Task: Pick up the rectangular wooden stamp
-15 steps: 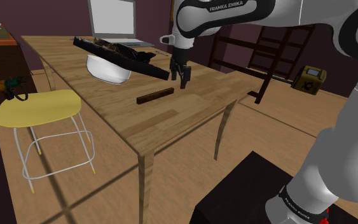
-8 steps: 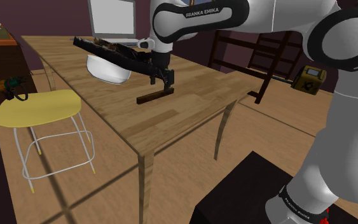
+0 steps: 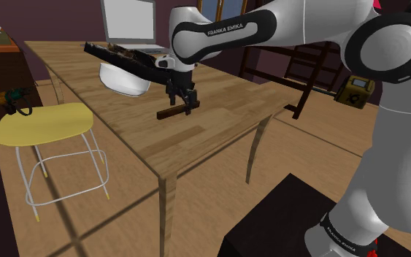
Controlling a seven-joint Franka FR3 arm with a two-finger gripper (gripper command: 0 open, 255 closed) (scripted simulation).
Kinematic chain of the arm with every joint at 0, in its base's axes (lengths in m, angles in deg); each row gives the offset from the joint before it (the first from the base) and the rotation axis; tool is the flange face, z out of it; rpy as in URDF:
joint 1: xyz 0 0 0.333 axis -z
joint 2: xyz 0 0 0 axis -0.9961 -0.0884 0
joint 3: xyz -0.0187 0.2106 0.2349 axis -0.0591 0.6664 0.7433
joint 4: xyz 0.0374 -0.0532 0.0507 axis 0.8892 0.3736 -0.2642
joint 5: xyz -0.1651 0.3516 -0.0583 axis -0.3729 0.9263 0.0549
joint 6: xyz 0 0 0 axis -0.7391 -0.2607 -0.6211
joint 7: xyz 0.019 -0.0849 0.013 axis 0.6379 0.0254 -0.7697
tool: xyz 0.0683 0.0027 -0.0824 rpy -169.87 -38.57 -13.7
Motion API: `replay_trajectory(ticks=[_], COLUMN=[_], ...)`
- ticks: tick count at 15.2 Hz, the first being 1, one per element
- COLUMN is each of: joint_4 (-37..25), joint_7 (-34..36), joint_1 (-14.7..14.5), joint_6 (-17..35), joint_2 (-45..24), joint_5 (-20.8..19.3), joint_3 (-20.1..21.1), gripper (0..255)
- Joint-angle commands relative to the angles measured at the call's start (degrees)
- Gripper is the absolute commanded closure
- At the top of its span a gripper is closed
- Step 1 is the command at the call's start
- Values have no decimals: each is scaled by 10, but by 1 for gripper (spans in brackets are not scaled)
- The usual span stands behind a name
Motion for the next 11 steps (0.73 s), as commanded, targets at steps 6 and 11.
replay_trajectory(ticks=[6, 11], joint_4=[5, 4], joint_7=[0, 1], joint_1=[0, -1], joint_6=[5, 6], joint_2=[1, -1], joint_5=[0, 0], joint_3=[0, 0], gripper=[255, 255])
